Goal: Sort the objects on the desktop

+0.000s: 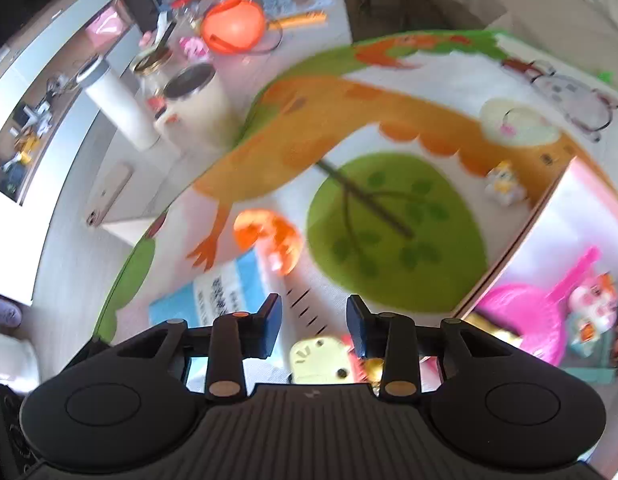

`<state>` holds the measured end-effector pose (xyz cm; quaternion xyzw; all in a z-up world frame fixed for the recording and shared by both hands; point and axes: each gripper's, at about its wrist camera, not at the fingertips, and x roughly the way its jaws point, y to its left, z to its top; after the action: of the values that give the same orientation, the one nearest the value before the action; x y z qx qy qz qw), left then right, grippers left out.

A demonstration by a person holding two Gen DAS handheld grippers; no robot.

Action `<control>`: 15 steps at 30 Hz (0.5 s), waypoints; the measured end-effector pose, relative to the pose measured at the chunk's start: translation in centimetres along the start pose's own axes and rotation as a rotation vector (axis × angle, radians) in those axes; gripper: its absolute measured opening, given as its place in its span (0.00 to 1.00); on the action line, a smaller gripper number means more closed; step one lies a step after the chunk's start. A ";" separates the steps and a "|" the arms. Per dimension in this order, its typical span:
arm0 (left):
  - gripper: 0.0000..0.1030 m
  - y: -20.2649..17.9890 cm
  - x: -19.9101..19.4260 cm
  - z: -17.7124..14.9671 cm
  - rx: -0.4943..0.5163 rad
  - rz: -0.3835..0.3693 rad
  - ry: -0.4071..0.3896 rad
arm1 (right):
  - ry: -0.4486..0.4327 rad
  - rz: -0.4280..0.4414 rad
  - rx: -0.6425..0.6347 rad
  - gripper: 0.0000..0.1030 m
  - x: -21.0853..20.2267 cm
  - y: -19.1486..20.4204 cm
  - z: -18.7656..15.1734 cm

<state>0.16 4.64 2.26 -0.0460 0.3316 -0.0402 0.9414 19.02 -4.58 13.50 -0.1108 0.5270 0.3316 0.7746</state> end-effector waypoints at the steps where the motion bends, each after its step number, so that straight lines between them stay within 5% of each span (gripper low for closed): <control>1: 0.99 -0.1 0.0 0.0 0.003 -0.001 0.001 | -0.049 -0.051 0.020 0.38 -0.6 -0.9 1.0; 4: 0.99 -0.2 -0.4 0.2 -0.002 0.001 0.002 | -0.115 -0.209 0.061 0.40 0.4 -3.9 4.1; 9: 0.99 1.5 -1.0 0.9 -0.033 0.064 -0.014 | -0.080 -0.408 0.110 0.41 6.1 -7.8 8.2; 13: 0.99 3.9 -1.3 1.4 -0.096 0.098 -0.024 | -0.004 -0.453 0.120 0.37 9.2 -9.3 8.9; 15: 0.99 4.7 -1.3 1.5 -0.127 0.099 -0.023 | 0.016 -0.453 0.099 0.25 9.4 -8.9 8.6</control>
<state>0.31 9.52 3.70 -0.0898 0.3247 0.0278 0.9412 33.15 -3.05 7.18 -0.1904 0.5103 0.1222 0.8297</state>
